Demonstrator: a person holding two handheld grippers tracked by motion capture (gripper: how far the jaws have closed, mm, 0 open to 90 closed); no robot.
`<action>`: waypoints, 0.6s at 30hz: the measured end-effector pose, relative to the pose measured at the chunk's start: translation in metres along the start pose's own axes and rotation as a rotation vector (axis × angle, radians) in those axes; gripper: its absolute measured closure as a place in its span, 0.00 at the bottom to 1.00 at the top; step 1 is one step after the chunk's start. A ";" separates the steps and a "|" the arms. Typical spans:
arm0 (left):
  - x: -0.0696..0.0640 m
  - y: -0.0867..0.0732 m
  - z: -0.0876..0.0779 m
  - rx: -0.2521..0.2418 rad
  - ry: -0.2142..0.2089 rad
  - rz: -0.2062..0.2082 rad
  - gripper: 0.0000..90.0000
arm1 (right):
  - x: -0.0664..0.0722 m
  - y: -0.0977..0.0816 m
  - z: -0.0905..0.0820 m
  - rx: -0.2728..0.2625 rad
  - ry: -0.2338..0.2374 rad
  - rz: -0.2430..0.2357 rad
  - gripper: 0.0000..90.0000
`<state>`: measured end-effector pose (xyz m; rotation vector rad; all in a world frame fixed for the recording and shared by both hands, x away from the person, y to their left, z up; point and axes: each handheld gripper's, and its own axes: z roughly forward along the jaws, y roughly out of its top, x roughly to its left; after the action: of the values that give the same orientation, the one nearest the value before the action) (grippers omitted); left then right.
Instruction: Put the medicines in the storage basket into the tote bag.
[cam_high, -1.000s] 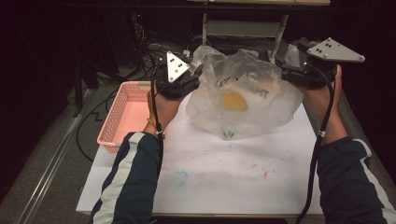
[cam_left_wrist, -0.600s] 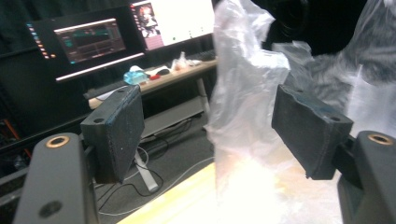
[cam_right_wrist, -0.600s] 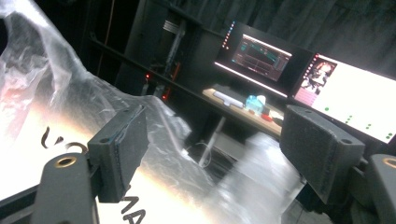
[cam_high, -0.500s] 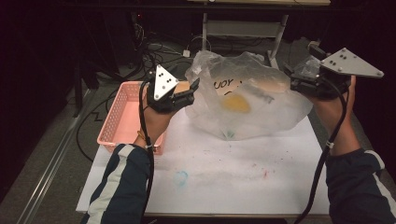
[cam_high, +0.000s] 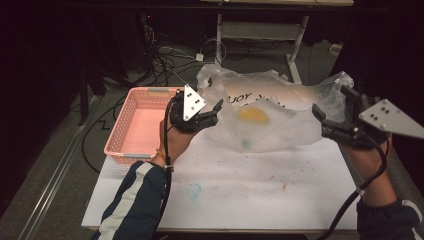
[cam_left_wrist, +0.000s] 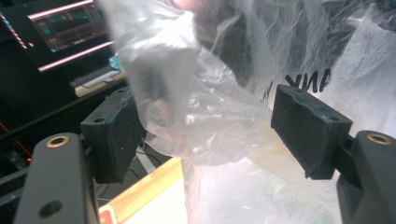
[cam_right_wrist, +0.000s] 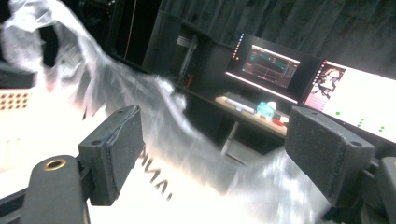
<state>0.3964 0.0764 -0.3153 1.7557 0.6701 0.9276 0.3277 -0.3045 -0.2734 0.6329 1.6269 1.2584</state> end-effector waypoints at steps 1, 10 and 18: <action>0.000 -0.001 0.002 0.001 0.006 -0.004 0.27 | 0.003 -0.005 -0.003 0.004 0.003 0.000 0.24; 0.012 -0.012 0.020 0.034 0.086 0.008 0.37 | -0.002 -0.050 -0.006 0.112 -0.006 0.018 0.27; 0.033 -0.025 0.033 0.079 0.152 -0.030 0.37 | -0.026 -0.087 0.013 0.213 -0.079 0.034 0.35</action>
<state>0.4415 0.0936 -0.3362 1.7515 0.8386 1.0336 0.3623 -0.3498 -0.3450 0.8344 1.7033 1.0776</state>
